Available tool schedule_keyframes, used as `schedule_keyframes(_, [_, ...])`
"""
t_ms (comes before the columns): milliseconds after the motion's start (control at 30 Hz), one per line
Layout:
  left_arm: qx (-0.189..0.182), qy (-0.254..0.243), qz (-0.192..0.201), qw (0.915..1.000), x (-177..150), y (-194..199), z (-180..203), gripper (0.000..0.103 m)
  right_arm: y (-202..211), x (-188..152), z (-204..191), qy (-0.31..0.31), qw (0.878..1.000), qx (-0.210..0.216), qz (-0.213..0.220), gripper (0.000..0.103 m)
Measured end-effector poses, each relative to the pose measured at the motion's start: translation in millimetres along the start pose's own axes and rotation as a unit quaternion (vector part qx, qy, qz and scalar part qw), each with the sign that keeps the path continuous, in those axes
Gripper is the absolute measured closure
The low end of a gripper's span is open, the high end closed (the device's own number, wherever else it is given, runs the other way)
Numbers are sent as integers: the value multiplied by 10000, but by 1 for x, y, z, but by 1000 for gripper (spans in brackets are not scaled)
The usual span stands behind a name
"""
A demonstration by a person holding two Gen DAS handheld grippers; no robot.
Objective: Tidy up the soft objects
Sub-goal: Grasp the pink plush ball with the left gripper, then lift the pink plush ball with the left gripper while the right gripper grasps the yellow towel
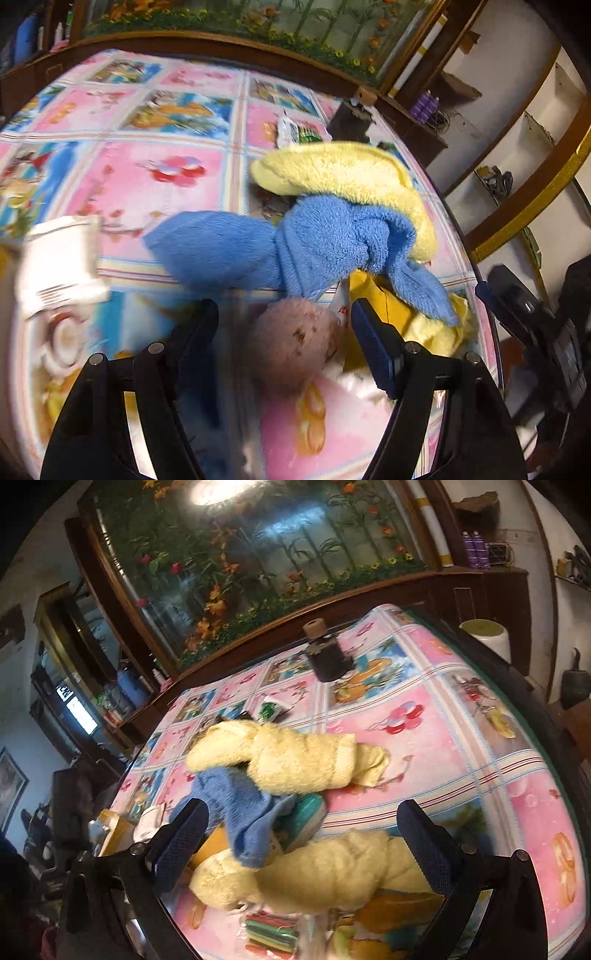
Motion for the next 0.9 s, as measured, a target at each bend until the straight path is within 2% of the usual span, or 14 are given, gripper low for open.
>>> schedule_keyframes(33, [27, -167, 101, 9998, 0, 1, 4, 31, -6, -4, -7, -4, 9995, 292, -143, 0])
schedule_keyframes(67, [-6, -378, -15, 9993, -3, 0, 10, 37, -11, -8, -13, -33, 9979, 578, -279, 0])
schedule_keyframes(100, [-122, -548, -110, 9984, -7, 3, 14, 44, -15, -11, -18, -69, 9959, 805, -397, 0])
schedule_keyframes(133, [-213, -710, -250, 9969, -15, 5, 17, 59, -18, -15, -26, -57, 9933, 1038, -500, 0])
schedule_keyframes(167, [-268, -899, -349, 9950, -25, 9, 20, 62, -20, -17, -32, -22, 9905, 1241, -600, 0])
schedule_keyframes(267, [-72, -1343, -423, 9900, -57, 32, 13, 62, -27, -26, -49, -232, 9727, 2106, -948, 0])
schedule_keyframes(300, [34, -1390, -421, 9894, -67, 41, 7, 62, -28, -26, -50, -272, 9701, 2214, -953, 0])
schedule_keyframes(400, [223, -1409, -239, 9895, -85, 65, -8, 59, -22, -20, -45, -404, 9729, 2165, -703, 0])
schedule_keyframes(567, [528, -1567, 167, 9861, -91, 77, -11, 40, -15, -12, -14, -979, 9766, 1887, -334, 0])
schedule_keyframes(733, [833, -1683, 257, 9819, -93, 60, -6, 38, -16, -9, -12, -814, 9839, 1562, -289, 0])
schedule_keyframes(800, [868, -1631, 237, 9825, -96, 54, -7, 38, -17, -9, -13, -692, 9866, 1445, -308, 0])
schedule_keyframes(833, [910, -1613, 322, 9822, -97, 56, -7, 46, -17, -9, -13, -653, 9877, 1388, -305, 0])
schedule_keyframes(867, [900, -1572, 329, 9829, -97, 58, -8, 62, -17, -9, -13, -652, 9881, 1360, -299, 0])
schedule_keyframes(900, [833, -1502, 288, 9847, -97, 59, -9, 64, -16, -9, -10, -676, 9883, 1340, -285, 0])
Point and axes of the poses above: each gripper's, at about its wrist camera, not at the fingertips, and y roughly against the way its jaws point, z to its right, x to its top, the point moved 5 cm from there along -y, roughly the way its jaws point, and after that the axes turned 13 degrees about x, right-handed, at the moved point
